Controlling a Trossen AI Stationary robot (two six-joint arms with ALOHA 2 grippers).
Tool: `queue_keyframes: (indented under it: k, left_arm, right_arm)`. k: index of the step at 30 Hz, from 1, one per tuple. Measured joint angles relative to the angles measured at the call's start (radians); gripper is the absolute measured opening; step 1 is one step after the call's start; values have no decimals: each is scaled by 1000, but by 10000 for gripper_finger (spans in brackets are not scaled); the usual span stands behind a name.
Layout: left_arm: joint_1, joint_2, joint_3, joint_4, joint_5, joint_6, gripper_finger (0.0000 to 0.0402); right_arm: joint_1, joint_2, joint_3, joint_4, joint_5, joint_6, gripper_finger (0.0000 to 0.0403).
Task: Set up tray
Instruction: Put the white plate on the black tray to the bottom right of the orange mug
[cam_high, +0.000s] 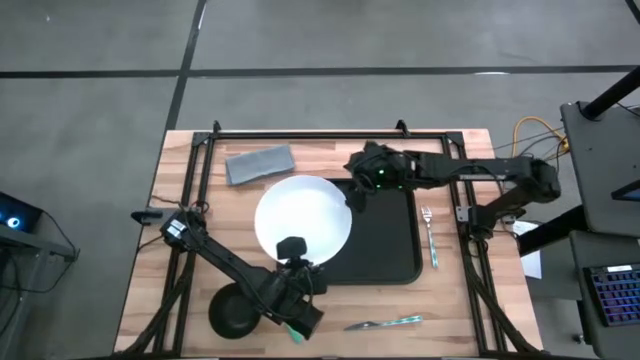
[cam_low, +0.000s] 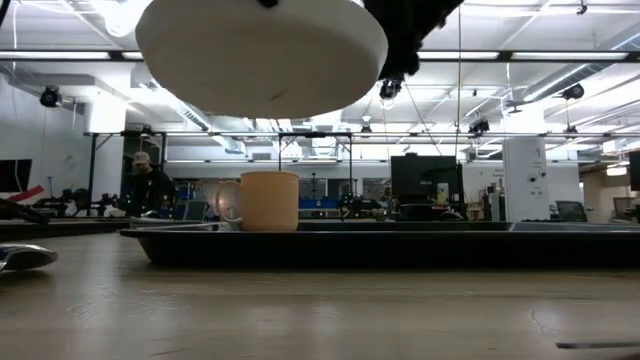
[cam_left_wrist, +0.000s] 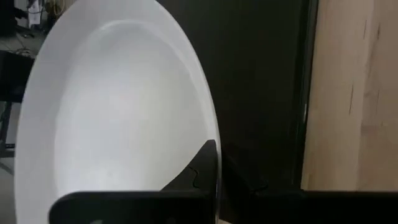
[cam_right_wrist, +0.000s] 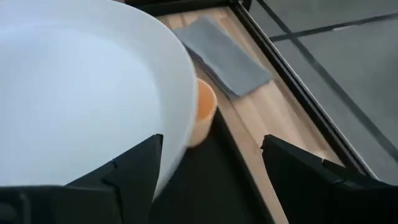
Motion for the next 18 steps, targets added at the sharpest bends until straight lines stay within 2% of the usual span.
queue_keyframes:
  k: [11,18]
  left_arm:
    - [-2,-1,0,12,0,3,0]
    - [-16,-1,-1,19,0,2,0]
  right_arm:
    - [-6,170,91,49,0,11,266]
    - [-11,216,118,50,-1,-15,262]
